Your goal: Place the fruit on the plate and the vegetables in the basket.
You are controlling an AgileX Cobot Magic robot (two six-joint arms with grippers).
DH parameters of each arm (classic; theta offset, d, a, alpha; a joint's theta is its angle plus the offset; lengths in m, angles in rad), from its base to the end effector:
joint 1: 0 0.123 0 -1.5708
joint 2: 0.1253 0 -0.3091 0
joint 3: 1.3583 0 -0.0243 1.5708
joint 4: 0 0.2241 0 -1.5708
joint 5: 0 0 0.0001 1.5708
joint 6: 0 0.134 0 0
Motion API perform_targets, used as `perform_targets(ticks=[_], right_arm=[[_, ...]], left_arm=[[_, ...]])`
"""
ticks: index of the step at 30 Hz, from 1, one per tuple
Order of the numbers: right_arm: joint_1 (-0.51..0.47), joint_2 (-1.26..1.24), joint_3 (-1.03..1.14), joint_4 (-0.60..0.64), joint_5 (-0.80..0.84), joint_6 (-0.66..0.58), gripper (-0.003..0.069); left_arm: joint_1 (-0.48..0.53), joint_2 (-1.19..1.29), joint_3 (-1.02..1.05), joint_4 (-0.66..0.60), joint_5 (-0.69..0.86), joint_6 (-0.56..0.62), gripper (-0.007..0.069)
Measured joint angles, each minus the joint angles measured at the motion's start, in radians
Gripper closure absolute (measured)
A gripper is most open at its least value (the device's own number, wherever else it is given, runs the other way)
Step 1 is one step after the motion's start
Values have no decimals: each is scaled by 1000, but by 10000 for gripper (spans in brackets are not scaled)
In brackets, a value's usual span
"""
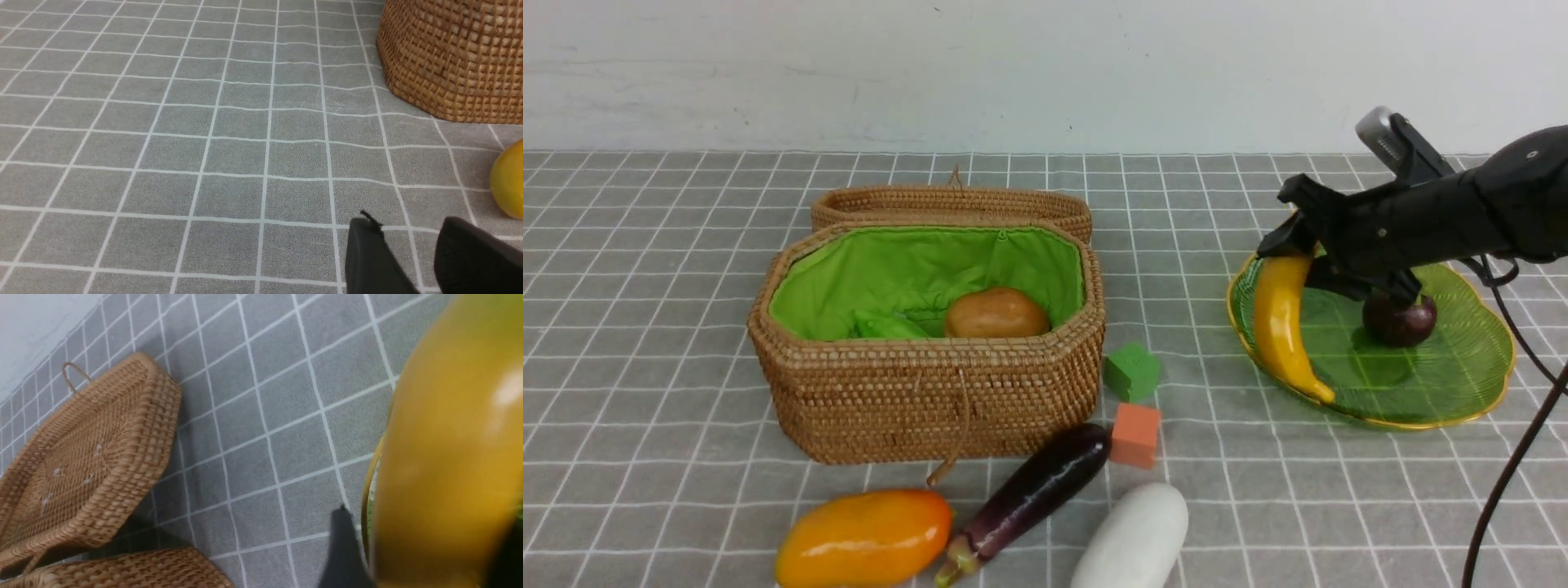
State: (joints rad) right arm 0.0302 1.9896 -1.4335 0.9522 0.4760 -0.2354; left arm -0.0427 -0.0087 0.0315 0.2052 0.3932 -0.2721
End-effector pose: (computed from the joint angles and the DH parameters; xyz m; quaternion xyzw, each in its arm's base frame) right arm 0.4593 0.0640 0.2223 0.2081 0.8809 0.2955 0.3055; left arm 0.0422 0.0087 0.1553 -0.0388 0.8099 -0.0048 0.5853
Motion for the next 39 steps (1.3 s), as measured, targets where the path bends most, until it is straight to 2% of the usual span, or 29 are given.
perform_targets(ticks=[2, 3, 4, 7, 10, 14, 17, 18, 19, 22, 28, 29, 32, 39], right_arm=[[0, 0, 0, 0, 1, 1, 156], [0, -5, 0, 0, 6, 2, 81], [0, -9, 0, -2, 9, 2, 45], [0, -42, 0, -13, 26, -13, -11], [6, -118, 0, -27, 80, -118, -15], [54, -270, 0, -77, 256, -365, 27], [108, -345, 0, -139, 388, -399, 55], [125, -365, 3, -157, 424, -384, 63], [186, -400, 26, -215, 478, -291, 73], [291, -426, 121, -271, 490, -32, 77], [481, -424, 341, -360, 301, 293, 78], [481, -423, 346, -360, 291, 302, 78], [525, -422, 411, -393, 154, 434, 78], [533, -370, 431, -435, 106, 493, 78]], left_arm=[[0, 0, 0, 0, 0, 0, 386], [0, 0, 0, 0, 0, 0, 386], [0, 0, 0, 0, 0, 0, 386], [0, 0, 0, 0, 0, 0, 386], [0, 0, 0, 0, 0, 0, 386], [0, 0, 0, 0, 0, 0, 386], [0, 0, 0, 0, 0, 0, 386], [0, 0, 0, 0, 0, 0, 386], [0, 0, 0, 0, 0, 0, 386], [0, 0, 0, 0, 0, 0, 386], [0, 0, 0, 0, 0, 0, 386], [0, 0, 0, 0, 0, 0, 386], [0, 0, 0, 0, 0, 0, 386], [0, 0, 0, 0, 0, 0, 386]])
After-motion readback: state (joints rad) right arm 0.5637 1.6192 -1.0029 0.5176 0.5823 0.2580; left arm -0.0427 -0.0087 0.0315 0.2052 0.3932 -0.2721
